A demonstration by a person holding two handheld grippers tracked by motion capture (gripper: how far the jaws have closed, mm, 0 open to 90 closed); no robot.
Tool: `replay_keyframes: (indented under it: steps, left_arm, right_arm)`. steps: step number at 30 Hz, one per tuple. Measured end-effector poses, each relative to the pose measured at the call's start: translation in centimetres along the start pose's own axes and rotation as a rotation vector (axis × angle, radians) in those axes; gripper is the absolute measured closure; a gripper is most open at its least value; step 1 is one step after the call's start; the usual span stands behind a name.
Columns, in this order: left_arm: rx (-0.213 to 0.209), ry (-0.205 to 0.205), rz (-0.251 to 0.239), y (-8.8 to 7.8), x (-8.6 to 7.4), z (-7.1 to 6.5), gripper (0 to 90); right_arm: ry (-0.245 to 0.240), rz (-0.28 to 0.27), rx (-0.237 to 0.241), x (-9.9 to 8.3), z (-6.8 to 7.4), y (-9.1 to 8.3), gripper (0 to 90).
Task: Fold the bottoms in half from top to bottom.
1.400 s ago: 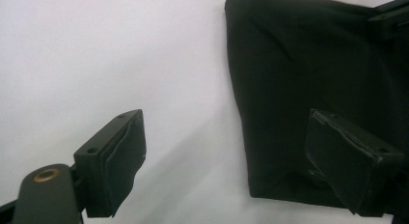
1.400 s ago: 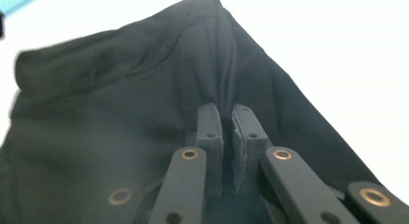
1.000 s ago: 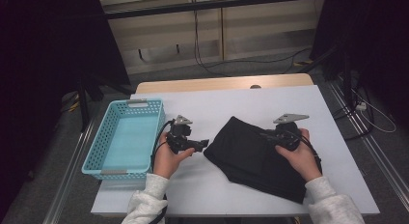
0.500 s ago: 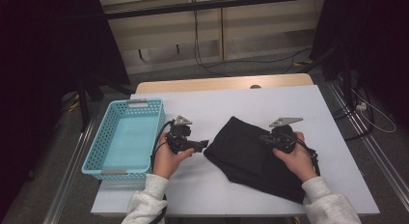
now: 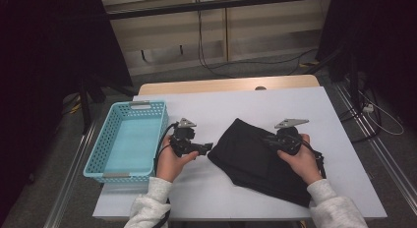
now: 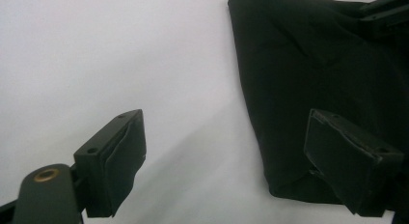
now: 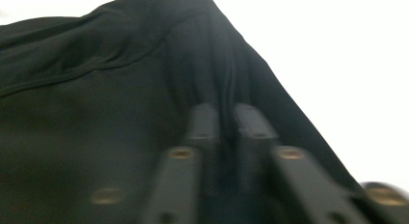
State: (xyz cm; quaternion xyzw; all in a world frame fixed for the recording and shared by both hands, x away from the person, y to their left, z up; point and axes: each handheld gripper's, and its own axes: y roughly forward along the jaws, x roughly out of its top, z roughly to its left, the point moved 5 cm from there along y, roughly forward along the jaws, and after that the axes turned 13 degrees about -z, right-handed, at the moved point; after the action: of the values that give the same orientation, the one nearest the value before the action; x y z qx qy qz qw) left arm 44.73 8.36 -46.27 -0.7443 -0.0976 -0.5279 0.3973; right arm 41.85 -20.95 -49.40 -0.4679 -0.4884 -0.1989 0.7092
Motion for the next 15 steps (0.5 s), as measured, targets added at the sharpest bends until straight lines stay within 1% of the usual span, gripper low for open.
replay_keyframes:
  steps: [1, 2, 5, 7, 10, 12, 13, 15]
  left_arm:
    - [0.000, 0.001, 0.001, 0.0, 0.0, 0.0, 14.9]
    - [0.003, 0.000, -0.002, 0.0, 0.0, 0.1, 14.8]
    - [0.004, -0.003, -0.004, 0.0, 0.0, 0.0, 14.8]
    - [-0.004, -0.001, 0.003, -0.1, 0.0, 0.0, 14.8]
    - [-0.005, 0.000, 0.002, -0.1, 0.1, 0.0, 14.8]
    - [-0.009, 0.000, 0.008, -0.1, 0.0, 0.0, 14.8]
    - [-0.003, 0.000, 0.002, 0.0, 0.0, -0.1, 14.8]
    - [-0.005, -0.002, 0.001, 0.1, 0.0, -0.2, 14.8]
  right_arm:
    - [-0.007, 0.006, -0.003, 0.0, 0.1, 0.0, 82.4]
    - [-0.003, 0.005, -0.003, 0.0, 0.1, -0.1, 82.7]
    - [0.022, -0.002, 0.010, 0.2, -0.1, -0.3, 83.0]
    - [0.040, -0.011, 0.022, 0.4, -0.2, -0.9, 83.1]
    - [0.043, -0.012, 0.030, 0.7, -0.3, -1.6, 83.2]
    - [0.055, -0.012, 0.033, 0.8, -0.3, -1.9, 83.2]
    - [0.056, -0.011, 0.034, 0.9, -0.3, -2.1, 83.1]
    - [0.051, -0.011, 0.038, 1.0, -0.1, -2.4, 83.1]
